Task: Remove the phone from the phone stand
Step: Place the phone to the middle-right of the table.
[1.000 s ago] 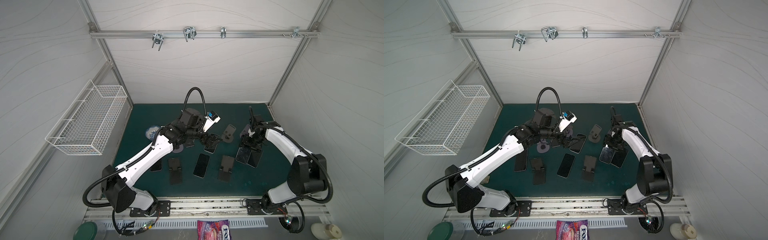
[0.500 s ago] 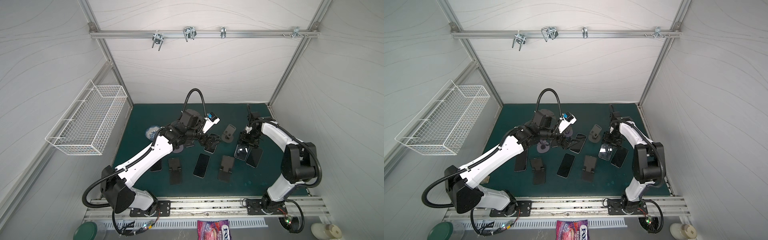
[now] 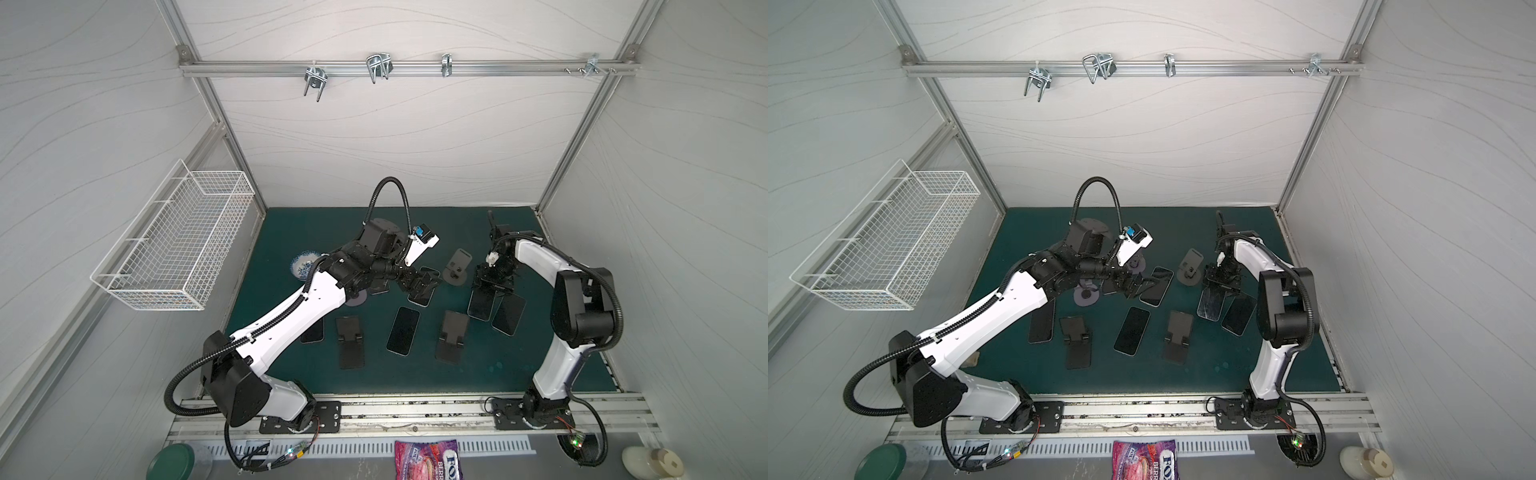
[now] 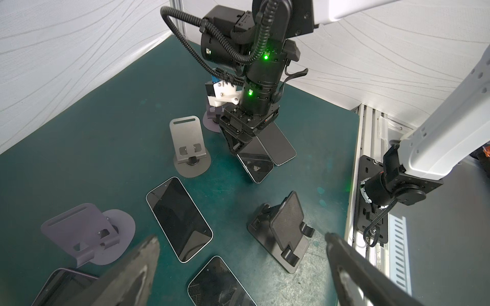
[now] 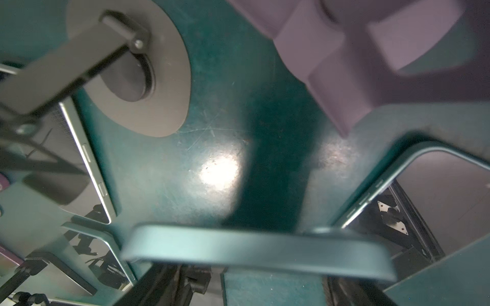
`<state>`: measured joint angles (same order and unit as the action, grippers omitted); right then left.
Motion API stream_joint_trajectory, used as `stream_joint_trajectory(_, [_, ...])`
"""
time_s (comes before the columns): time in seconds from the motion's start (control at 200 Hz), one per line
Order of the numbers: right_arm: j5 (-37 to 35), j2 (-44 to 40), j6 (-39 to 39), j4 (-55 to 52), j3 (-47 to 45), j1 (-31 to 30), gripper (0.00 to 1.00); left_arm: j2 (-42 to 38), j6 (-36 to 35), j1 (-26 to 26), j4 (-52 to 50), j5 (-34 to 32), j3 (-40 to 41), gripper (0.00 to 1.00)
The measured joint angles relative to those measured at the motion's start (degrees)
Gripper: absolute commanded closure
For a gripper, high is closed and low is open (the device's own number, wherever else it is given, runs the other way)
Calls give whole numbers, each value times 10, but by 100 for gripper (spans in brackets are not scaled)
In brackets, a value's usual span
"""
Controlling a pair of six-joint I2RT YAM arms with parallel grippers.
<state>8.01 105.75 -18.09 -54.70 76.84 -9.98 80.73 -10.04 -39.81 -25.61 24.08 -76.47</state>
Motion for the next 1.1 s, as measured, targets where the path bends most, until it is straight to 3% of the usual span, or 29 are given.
stream_joint_trajectory(1.1, [33, 105, 12, -44, 87, -1, 28, -1, 21, 0, -15, -37, 0, 1])
